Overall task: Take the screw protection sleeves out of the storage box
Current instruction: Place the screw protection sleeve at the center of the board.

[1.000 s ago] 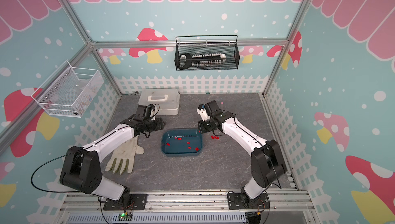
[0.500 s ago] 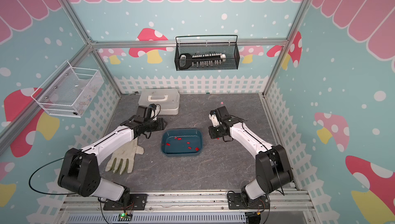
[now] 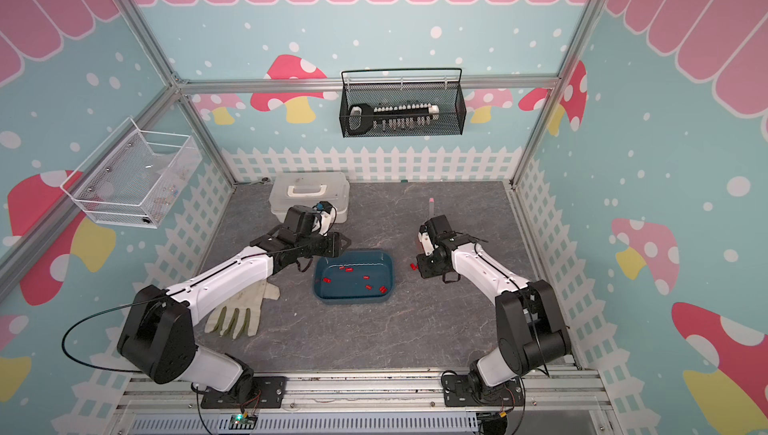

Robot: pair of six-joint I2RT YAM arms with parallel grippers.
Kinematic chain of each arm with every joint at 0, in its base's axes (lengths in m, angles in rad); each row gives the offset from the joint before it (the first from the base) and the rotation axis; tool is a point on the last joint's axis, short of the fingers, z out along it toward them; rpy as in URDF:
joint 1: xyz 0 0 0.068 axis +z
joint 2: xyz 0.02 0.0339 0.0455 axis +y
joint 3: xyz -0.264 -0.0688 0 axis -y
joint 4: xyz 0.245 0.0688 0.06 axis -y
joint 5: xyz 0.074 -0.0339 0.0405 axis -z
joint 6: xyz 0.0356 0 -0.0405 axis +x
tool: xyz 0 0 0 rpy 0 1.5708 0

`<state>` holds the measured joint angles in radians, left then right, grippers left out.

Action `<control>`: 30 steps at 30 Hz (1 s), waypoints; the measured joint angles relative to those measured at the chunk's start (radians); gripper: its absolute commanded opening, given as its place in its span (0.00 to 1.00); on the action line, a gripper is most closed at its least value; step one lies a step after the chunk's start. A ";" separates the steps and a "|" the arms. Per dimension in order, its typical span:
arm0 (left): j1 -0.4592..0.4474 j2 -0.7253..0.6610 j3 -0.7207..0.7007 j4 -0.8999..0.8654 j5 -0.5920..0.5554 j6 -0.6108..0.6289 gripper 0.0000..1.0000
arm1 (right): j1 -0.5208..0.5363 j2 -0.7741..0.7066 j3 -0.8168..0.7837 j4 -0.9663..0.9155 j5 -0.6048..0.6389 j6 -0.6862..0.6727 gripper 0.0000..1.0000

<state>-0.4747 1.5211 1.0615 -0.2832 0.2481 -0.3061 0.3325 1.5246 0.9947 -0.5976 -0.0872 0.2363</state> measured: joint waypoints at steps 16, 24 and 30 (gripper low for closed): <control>-0.004 0.002 0.002 0.004 0.003 0.000 0.49 | -0.005 0.139 -0.002 0.044 0.000 -0.012 0.14; -0.004 0.002 0.002 0.004 0.003 0.000 0.50 | -0.005 0.187 0.035 0.058 -0.011 -0.011 0.14; -0.004 0.002 0.002 0.004 0.003 0.000 0.49 | -0.005 0.193 0.051 0.068 -0.011 -0.012 0.15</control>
<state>-0.4789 1.5227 1.0630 -0.2790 0.2508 -0.3061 0.3271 1.7180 1.0454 -0.5301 -0.0978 0.2245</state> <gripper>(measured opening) 0.494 0.144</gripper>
